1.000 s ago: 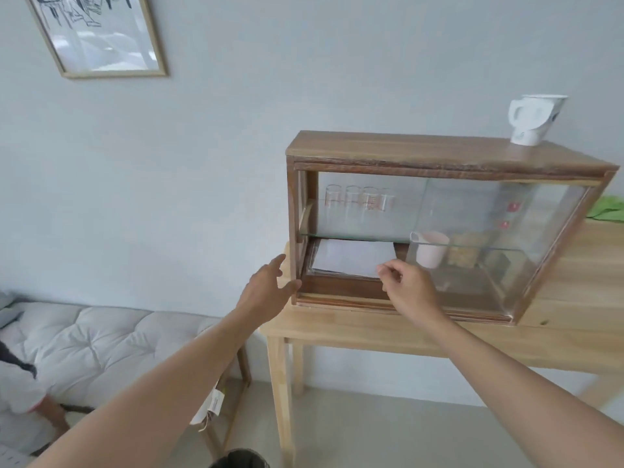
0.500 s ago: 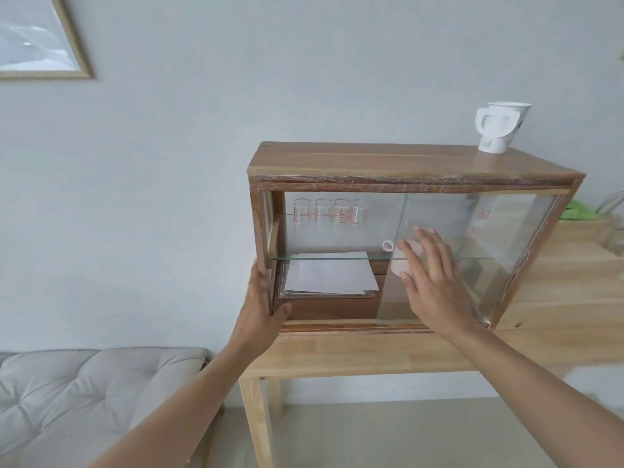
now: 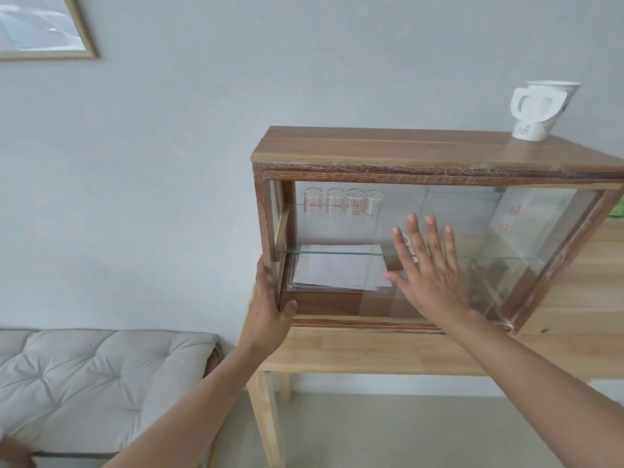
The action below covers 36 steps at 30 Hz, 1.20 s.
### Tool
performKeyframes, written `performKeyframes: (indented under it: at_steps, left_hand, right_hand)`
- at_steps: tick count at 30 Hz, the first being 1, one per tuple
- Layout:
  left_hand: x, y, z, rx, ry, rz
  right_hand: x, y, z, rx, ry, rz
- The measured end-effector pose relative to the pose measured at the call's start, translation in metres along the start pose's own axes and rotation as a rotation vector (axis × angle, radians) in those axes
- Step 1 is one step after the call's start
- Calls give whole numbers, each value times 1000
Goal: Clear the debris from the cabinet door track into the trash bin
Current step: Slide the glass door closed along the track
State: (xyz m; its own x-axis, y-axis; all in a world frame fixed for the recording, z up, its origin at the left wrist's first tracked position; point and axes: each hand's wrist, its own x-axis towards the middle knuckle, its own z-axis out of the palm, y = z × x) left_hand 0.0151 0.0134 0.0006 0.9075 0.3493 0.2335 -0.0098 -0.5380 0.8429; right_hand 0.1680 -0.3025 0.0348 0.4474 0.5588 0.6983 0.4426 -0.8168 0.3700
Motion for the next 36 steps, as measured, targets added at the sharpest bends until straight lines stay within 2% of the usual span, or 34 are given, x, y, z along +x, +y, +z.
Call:
performKeyframes:
  at_steps: [10,19,29,36]
  left_hand:
    - [-7,13,-1,-18,-28,10]
    - [-10,20,-1,-41,-19,-18]
    - [-9,24,-5,-49,-19,31]
    - [-10,24,-6,-39,-57,-6]
  right_hand:
    - [43,-86,-3,53,10,-11]
    - [59,-119,-1,36,41,-7]
    - [81,-153,-5,0,87,-47]
    - [89,-166,-11,19,50,-46]
